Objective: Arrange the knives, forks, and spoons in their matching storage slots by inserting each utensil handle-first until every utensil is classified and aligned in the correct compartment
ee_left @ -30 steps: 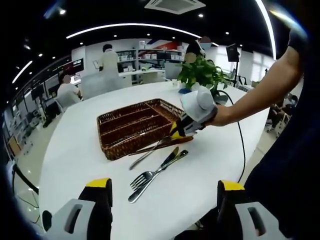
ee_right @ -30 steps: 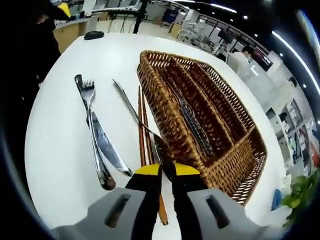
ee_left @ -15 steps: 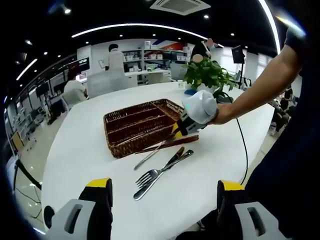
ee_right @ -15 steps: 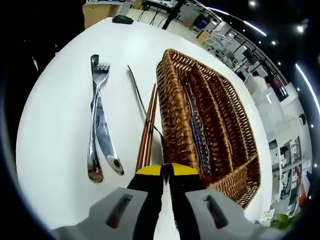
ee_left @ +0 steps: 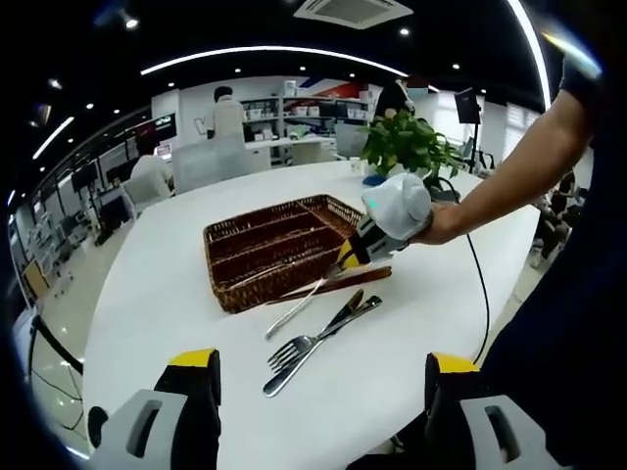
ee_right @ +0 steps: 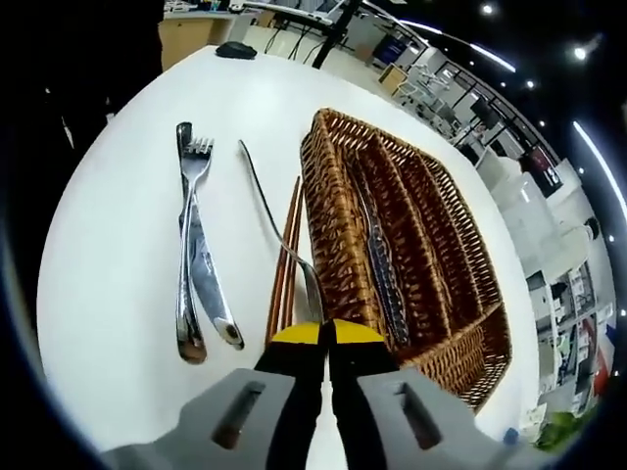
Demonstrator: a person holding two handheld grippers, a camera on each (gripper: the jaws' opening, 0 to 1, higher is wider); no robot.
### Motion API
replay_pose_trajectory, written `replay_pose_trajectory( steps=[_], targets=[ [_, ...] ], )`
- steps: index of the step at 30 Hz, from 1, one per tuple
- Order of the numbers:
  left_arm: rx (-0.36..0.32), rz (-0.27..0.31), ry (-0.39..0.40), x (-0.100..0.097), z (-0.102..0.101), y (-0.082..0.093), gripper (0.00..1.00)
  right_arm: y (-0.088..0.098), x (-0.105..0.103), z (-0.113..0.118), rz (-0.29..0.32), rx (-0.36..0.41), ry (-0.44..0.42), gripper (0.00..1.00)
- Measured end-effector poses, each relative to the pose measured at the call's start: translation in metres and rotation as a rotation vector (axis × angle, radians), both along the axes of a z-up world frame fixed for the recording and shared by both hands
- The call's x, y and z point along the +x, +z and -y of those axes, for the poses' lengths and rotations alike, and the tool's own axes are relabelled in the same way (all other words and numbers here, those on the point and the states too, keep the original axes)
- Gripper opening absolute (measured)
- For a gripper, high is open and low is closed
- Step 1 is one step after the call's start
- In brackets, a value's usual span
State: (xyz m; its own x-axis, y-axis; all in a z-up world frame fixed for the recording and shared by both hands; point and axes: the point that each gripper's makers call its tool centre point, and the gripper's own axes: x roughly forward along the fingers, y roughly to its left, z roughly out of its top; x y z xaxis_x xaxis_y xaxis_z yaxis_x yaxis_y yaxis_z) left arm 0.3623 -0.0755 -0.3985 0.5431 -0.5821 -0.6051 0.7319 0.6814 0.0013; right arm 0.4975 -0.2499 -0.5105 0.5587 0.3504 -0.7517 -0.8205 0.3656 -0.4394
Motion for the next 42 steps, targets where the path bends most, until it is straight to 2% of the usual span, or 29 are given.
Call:
replay_pose_trajectory(
  steps=[9, 13, 25, 33, 42],
  targets=[
    [-0.043, 0.049, -0.001, 0.016, 0.008, 0.013, 0.92, 0.019, -0.006, 0.002, -0.003, 0.096, -0.054, 0.0],
    [-0.062, 0.042, 0.005, 0.022, 0.007, 0.013, 0.93, 0.031, -0.007, 0.005, -0.003, 0.153, -0.09, 0.0],
    [-0.079, 0.02, -0.022, 0.036, 0.011, 0.01, 0.99, 0.053, -0.008, 0.009, -0.04, 0.242, -0.13, 0.0],
    [-0.091, -0.001, -0.045, 0.041, 0.015, 0.007, 1.0, 0.069, 0.004, 0.016, -0.035, 0.259, -0.141, 0.0],
    [-0.096, 0.007, -0.05, 0.051, 0.02, 0.006, 1.0, 0.087, 0.041, 0.04, -0.021, 0.259, -0.175, 0.0]
  ],
)
